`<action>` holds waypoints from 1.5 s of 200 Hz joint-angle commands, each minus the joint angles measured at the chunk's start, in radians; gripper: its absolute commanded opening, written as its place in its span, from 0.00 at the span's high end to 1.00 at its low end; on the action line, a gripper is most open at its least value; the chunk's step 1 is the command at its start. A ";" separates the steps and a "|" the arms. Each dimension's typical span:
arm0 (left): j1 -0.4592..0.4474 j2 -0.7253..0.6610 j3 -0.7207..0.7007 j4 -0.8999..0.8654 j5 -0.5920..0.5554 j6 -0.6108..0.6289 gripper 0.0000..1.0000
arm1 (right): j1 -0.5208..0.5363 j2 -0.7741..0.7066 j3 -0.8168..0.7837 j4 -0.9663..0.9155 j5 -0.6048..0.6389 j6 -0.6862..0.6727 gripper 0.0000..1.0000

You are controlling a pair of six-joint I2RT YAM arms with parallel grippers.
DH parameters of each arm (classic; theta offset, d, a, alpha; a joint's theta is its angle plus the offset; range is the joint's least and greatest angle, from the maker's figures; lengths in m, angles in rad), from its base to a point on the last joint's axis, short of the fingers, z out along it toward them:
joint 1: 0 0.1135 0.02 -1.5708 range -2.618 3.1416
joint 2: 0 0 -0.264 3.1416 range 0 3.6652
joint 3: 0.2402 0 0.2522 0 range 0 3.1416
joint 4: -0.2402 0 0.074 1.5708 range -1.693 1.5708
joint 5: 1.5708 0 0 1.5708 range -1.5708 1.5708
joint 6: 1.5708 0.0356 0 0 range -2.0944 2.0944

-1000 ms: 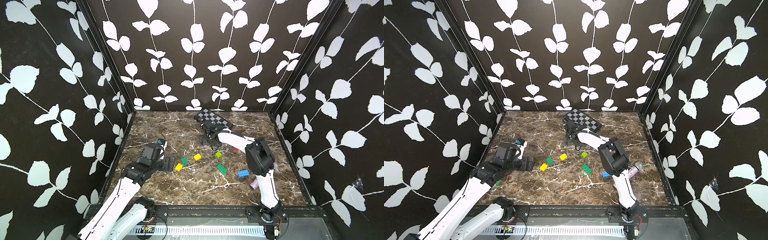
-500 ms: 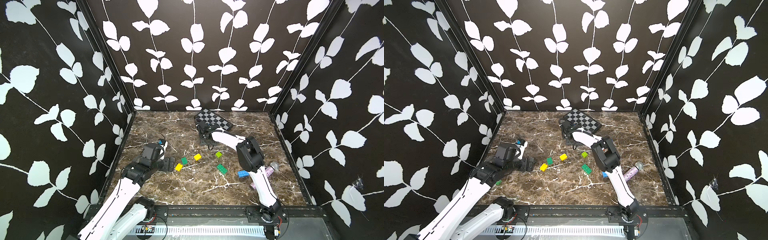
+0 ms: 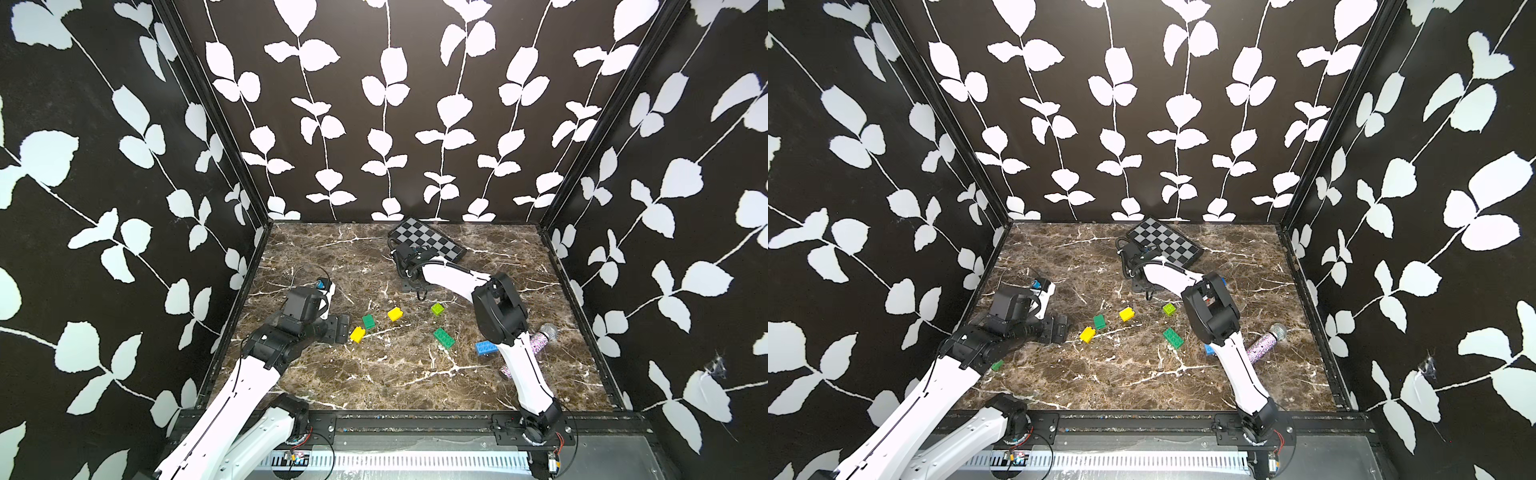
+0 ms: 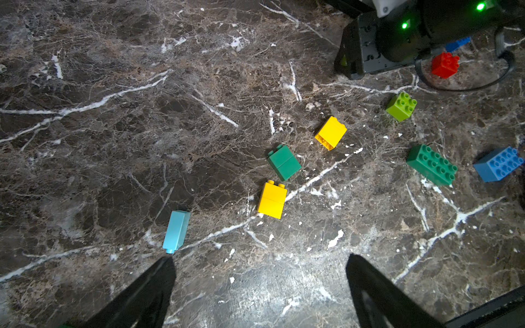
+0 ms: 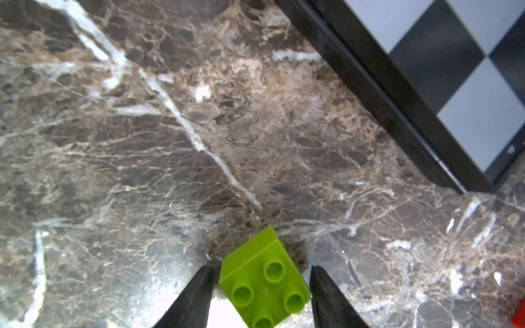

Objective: Assemble the letter h with lego
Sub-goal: Pick up the lego brick from the center of the board.

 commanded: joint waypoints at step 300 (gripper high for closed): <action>-0.002 -0.006 -0.007 -0.004 -0.026 0.005 0.05 | 0.076 -0.175 -0.224 0.007 -0.171 0.088 0.74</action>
